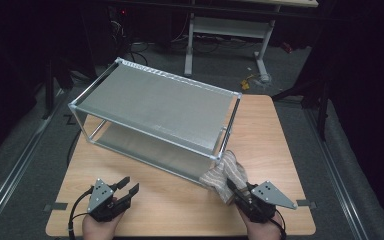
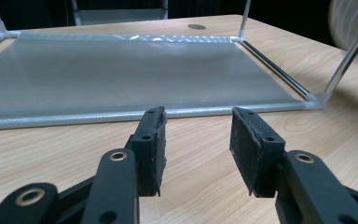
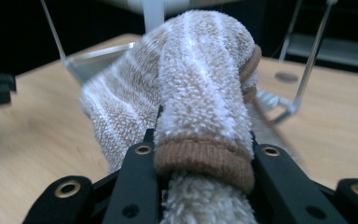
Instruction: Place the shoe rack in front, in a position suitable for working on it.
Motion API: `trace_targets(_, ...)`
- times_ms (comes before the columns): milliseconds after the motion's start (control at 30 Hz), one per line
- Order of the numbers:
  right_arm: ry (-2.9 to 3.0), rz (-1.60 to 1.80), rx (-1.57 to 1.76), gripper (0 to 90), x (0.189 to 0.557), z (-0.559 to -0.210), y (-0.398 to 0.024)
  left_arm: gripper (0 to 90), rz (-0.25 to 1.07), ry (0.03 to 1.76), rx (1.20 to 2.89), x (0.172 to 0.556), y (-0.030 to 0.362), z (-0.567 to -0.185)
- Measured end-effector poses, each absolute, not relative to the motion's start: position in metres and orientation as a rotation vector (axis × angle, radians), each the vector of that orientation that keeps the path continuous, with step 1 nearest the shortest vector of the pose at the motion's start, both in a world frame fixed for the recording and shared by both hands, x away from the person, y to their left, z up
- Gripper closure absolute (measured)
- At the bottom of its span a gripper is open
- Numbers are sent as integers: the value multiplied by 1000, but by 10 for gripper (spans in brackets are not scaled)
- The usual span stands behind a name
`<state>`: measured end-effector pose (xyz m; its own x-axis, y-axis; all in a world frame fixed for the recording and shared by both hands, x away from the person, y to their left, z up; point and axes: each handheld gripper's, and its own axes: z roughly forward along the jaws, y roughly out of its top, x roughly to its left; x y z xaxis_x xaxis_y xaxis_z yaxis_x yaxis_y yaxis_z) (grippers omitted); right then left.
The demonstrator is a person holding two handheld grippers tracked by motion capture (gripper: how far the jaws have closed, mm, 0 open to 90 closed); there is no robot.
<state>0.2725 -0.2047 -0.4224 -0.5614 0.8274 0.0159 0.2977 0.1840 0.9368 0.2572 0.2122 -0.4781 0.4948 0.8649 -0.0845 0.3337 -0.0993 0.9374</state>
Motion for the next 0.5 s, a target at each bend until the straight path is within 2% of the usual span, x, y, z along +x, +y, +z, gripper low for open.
trace_targets(300, 2133, 1194, 1131, 728, 277, -475, -208, 556, 621, 1034, 1668, 258, 212, -478)
trace_targets(500, 2043, 1196, 1175, 729, 281, -471, -222, 556, 615, 1040, 1662, 259, 214, -478)
